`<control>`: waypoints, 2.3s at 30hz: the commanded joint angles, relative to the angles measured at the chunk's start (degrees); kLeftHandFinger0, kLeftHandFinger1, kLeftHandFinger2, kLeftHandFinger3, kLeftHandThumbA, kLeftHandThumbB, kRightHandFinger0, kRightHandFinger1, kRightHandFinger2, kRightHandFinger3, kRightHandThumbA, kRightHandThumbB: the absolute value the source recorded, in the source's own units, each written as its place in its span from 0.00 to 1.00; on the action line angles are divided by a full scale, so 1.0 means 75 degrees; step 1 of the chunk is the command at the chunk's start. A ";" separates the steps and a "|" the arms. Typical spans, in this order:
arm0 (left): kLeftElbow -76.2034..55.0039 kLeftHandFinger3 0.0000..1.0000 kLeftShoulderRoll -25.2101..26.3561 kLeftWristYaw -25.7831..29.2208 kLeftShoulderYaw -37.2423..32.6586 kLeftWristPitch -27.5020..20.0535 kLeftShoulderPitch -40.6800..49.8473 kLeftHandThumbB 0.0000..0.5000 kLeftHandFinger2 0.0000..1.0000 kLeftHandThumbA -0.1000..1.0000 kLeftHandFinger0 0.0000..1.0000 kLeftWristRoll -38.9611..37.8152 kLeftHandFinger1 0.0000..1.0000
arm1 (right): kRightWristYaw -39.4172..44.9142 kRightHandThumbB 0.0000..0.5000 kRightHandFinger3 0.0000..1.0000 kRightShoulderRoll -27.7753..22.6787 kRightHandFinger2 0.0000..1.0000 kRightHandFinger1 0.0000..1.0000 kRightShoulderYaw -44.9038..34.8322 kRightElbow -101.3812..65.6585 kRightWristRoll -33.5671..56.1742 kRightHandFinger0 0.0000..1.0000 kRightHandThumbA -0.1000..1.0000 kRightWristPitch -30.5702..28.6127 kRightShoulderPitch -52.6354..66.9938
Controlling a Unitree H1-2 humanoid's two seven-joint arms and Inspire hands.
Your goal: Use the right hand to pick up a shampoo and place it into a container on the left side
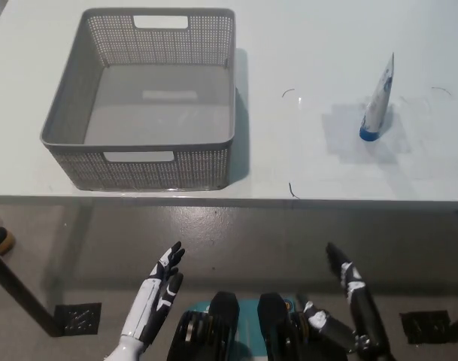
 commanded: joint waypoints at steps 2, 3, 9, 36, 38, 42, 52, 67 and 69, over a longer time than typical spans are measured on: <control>0.0031 1.00 0.0007 0.0208 0.0070 -0.0446 -0.0200 0.37 1.00 1.00 1.00 0.0165 1.00 | -0.1296 0.60 1.00 0.0004 1.00 1.00 -0.0135 -0.0712 -0.0803 1.00 0.82 -0.0642 -0.0264; 0.0025 1.00 0.0011 0.0214 0.0076 -0.0428 -0.0200 0.35 1.00 1.00 1.00 0.0180 1.00 | -0.1452 0.63 1.00 -0.0005 1.00 1.00 -0.0125 -0.0784 -0.0878 1.00 0.82 -0.0642 -0.0302; 0.0098 1.00 -0.0008 0.0247 0.0091 -0.0473 -0.0167 0.36 1.00 1.00 1.00 0.0220 1.00 | -0.1747 0.69 1.00 -0.0240 1.00 1.00 -0.0223 -0.1161 -0.1214 1.00 0.88 -0.0641 -0.0529; -0.0046 1.00 -0.0102 0.0393 -0.0033 -0.0598 0.0529 0.28 1.00 1.00 1.00 0.0337 1.00 | -0.2061 0.67 1.00 -0.0363 1.00 1.00 -0.1823 -0.0331 -0.0977 1.00 0.85 0.0017 -0.2790; -0.0029 1.00 -0.0107 0.0415 -0.0039 -0.0598 0.0525 0.27 1.00 1.00 1.00 0.0318 1.00 | -0.2108 0.67 1.00 -0.0372 1.00 1.00 -0.1900 -0.0074 -0.0905 1.00 0.85 -0.0051 -0.2995; 0.0012 1.00 -0.0082 0.0442 -0.0056 -0.0598 0.0509 0.29 1.00 1.00 1.00 0.0275 1.00 | -0.2084 0.64 1.00 -0.0442 1.00 1.00 -0.2065 0.0566 -0.0657 1.00 0.86 0.0097 -0.3512; 0.0037 1.00 -0.0108 0.0427 -0.0066 -0.0598 0.0439 0.30 1.00 1.00 1.00 0.0262 1.00 | -0.2512 0.72 1.00 -0.0683 1.00 1.00 -0.2171 0.2425 -0.0796 1.00 0.88 0.0062 -0.4840; 0.0009 1.00 -0.0092 0.0400 -0.0043 -0.0598 0.0410 0.34 1.00 1.00 1.00 0.0289 1.00 | -0.2724 0.67 1.00 -0.0858 1.00 1.00 -0.2073 0.4719 -0.0451 1.00 0.82 -0.0315 -0.6273; -0.0002 1.00 -0.0084 0.0391 -0.0060 -0.0598 0.0406 0.33 1.00 1.00 1.00 0.0257 1.00 | -0.2752 0.67 1.00 -0.0847 1.00 1.00 -0.2070 0.4998 -0.0381 1.00 0.80 -0.0327 -0.6461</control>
